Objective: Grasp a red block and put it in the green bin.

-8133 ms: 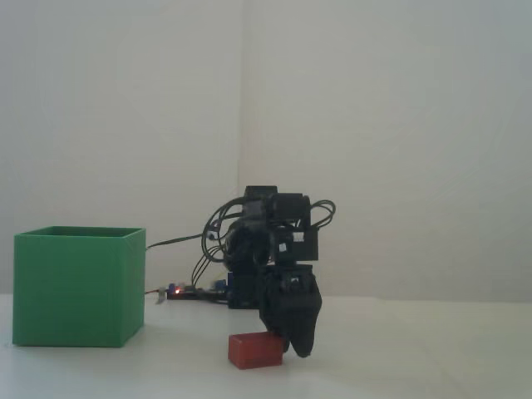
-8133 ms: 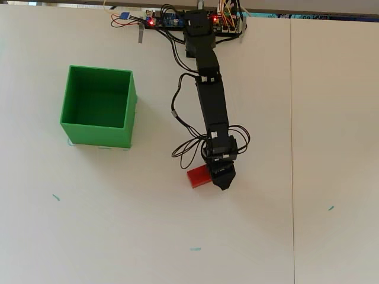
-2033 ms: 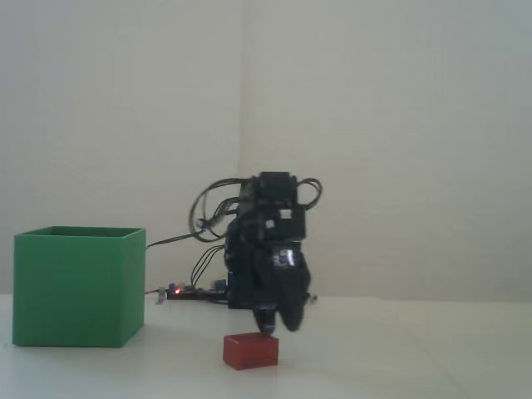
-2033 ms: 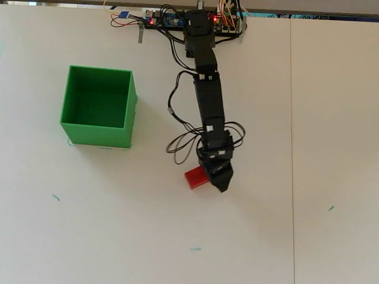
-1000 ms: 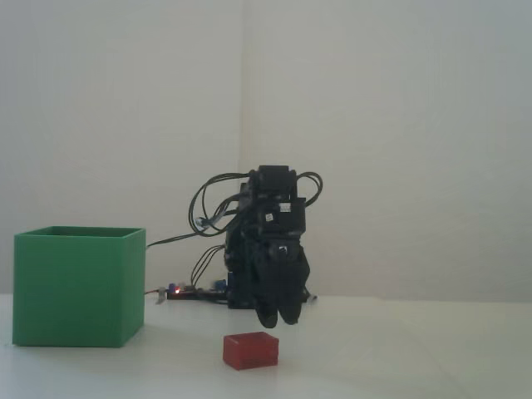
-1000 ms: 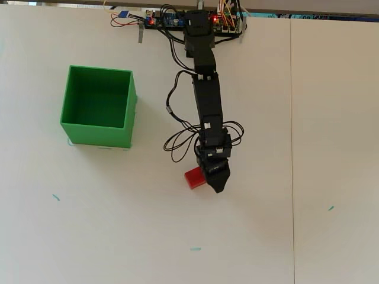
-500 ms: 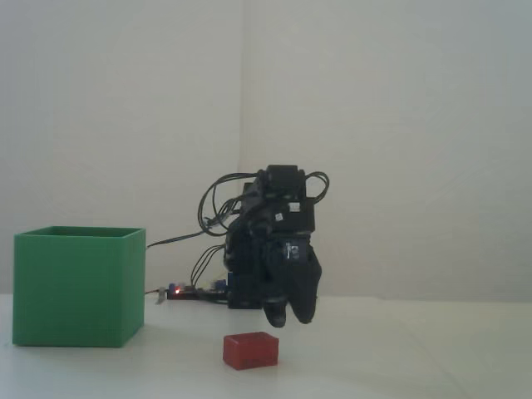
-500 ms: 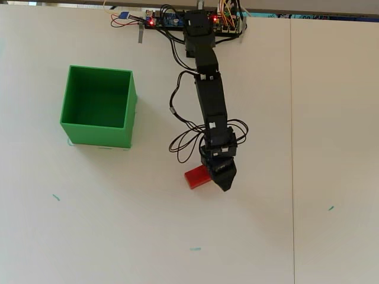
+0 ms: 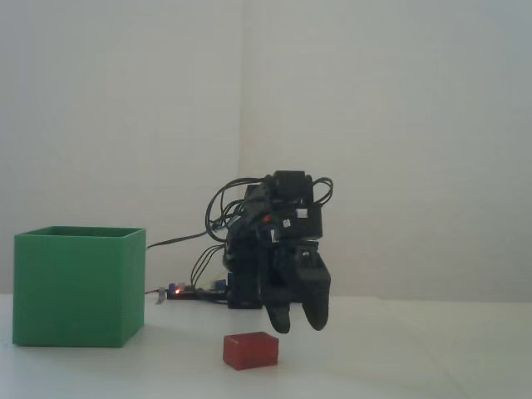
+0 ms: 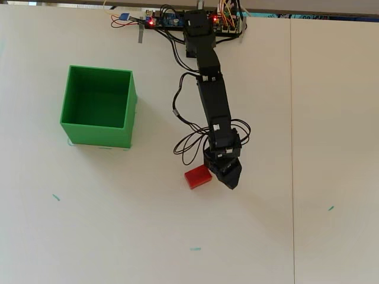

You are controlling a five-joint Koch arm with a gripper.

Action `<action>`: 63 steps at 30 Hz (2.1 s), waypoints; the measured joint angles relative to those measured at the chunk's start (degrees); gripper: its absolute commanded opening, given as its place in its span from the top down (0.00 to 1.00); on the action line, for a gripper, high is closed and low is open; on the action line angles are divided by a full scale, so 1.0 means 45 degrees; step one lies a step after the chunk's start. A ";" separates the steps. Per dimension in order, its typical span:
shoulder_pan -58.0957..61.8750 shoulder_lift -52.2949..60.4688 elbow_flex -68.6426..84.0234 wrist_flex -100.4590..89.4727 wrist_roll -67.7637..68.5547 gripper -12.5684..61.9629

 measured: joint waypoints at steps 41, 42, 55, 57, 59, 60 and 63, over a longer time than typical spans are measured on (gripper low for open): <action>0.2051 0.1641 -0.0234 0.0645 0.2090 0.38; 0.2051 0.1621 -0.0234 0.0781 0.2500 0.38; 0.1777 0.1387 -0.0098 0.0996 0.9141 0.33; 0.1738 0.1387 -0.0098 0.0996 0.9160 0.33; 0.1621 0.1387 -0.0098 0.0996 0.9141 0.36; 0.1582 0.1387 -0.0098 0.0996 0.9160 0.39; 0.1523 0.1387 -0.0098 0.1016 0.9570 0.42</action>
